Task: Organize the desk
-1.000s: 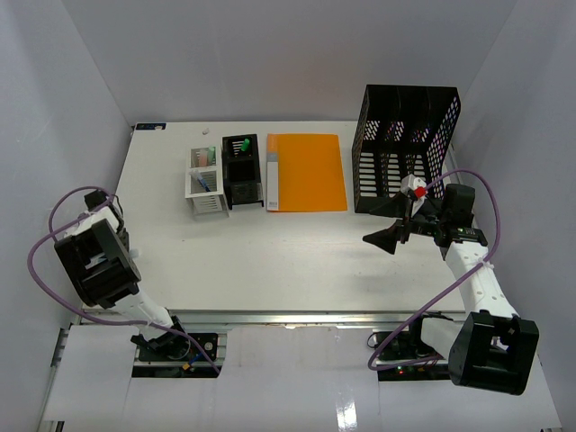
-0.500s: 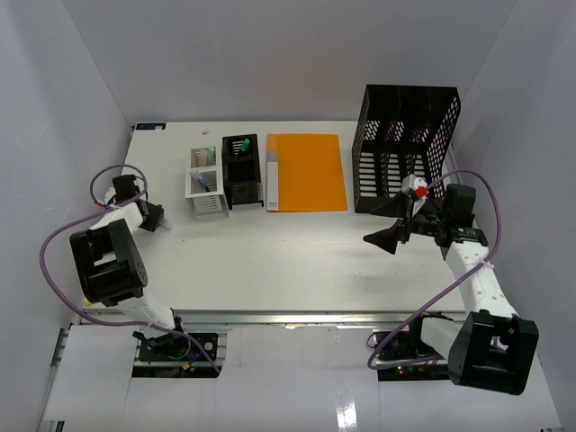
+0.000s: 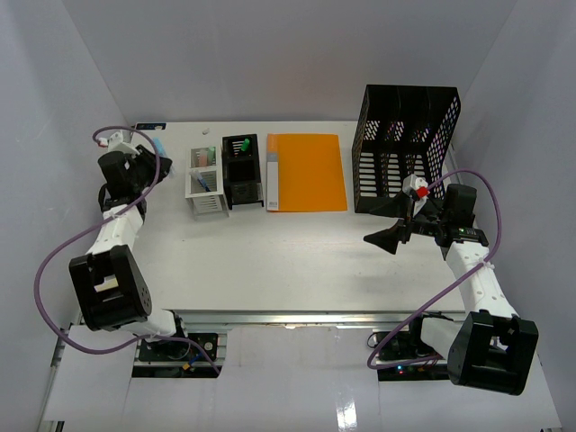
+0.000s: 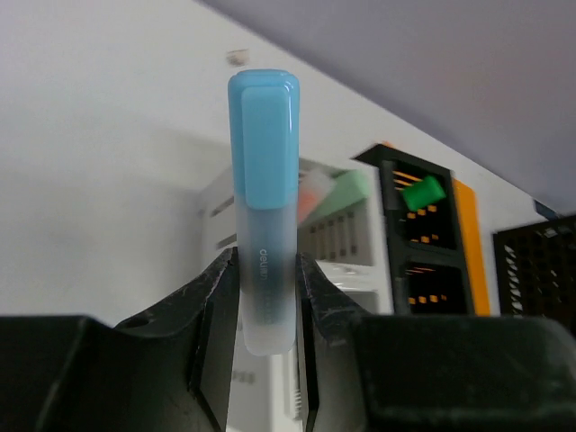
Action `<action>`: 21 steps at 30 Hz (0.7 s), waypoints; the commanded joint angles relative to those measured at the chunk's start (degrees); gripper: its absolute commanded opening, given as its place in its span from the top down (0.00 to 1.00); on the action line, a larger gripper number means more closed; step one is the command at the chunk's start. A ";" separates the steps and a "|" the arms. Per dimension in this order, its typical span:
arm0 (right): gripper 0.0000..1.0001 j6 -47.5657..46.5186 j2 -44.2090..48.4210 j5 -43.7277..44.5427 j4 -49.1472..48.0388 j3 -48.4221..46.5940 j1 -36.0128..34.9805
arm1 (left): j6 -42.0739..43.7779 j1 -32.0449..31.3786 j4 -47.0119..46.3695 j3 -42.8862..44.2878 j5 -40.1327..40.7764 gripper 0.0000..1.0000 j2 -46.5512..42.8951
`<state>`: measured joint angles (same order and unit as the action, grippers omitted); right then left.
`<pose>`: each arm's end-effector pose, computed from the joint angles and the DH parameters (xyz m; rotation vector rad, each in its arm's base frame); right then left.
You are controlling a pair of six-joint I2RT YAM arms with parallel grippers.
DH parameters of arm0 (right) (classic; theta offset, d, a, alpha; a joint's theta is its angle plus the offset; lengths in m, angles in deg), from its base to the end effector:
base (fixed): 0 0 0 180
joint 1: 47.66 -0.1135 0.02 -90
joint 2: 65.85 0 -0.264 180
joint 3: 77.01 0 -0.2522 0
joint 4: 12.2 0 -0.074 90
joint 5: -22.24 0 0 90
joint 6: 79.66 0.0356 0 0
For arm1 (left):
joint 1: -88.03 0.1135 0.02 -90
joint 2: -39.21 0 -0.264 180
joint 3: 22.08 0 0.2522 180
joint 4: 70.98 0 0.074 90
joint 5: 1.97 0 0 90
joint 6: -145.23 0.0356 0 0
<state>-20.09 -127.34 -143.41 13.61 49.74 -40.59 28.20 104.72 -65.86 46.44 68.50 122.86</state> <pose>0.2148 0.0081 0.2630 -1.0118 1.4951 0.9420 0.3245 0.0849 0.2728 -0.4998 1.8627 -0.4485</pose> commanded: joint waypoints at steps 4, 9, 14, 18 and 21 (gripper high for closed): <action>0.07 0.11 1.11 -2.49 0.00 -0.24 0.14 | 11.35 -7.56 -20.71 2.91 -14.82 1.00 2.35; 0.07 0.11 1.20 -2.92 0.07 -0.24 0.14 | 17.96 -11.59 -23.45 5.00 -11.86 1.00 6.17; 0.07 0.11 1.20 -3.01 0.16 -0.24 0.14 | 20.35 -12.49 -26.41 5.70 -12.09 1.00 10.38; 0.07 0.11 1.17 -3.13 0.16 -0.24 0.14 | 21.62 -13.07 -27.57 6.15 -11.30 1.00 13.05; 0.07 0.11 1.11 -3.12 0.16 -0.24 0.14 | 21.97 -13.11 -27.45 7.29 -10.85 1.00 15.16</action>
<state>-20.07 -127.06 -144.74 13.61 49.74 -40.59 47.57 91.97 -90.37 51.06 57.50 136.80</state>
